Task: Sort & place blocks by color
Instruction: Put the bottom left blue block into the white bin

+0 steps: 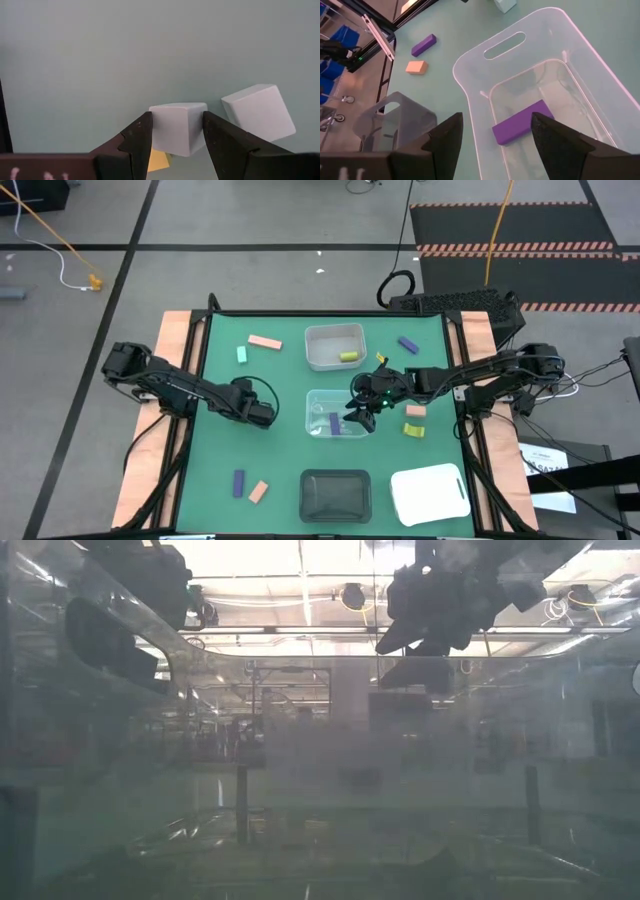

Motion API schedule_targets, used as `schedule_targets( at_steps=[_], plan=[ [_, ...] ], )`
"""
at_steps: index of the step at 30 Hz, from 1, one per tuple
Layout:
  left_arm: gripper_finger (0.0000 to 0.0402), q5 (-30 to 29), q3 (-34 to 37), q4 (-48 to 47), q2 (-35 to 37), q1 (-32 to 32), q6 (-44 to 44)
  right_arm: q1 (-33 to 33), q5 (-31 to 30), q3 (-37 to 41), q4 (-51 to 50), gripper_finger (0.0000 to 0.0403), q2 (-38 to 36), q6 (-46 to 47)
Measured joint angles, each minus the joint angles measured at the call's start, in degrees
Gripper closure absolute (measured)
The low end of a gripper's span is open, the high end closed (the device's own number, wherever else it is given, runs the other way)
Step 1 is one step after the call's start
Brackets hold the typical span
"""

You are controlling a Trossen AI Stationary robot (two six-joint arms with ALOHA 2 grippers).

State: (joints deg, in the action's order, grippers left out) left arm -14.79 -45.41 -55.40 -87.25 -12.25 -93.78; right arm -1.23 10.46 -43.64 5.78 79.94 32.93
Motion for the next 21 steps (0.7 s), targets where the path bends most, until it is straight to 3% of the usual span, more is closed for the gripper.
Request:
schedule_targets(
  at_steps=[21],
  plan=[
    [0.0228, -0.9, 0.0, -1.3, 0.6, 3.2, -0.6, 0.1, 0.1, 0.0, 0.0, 0.0177, 0.0, -2.3]
  ],
)
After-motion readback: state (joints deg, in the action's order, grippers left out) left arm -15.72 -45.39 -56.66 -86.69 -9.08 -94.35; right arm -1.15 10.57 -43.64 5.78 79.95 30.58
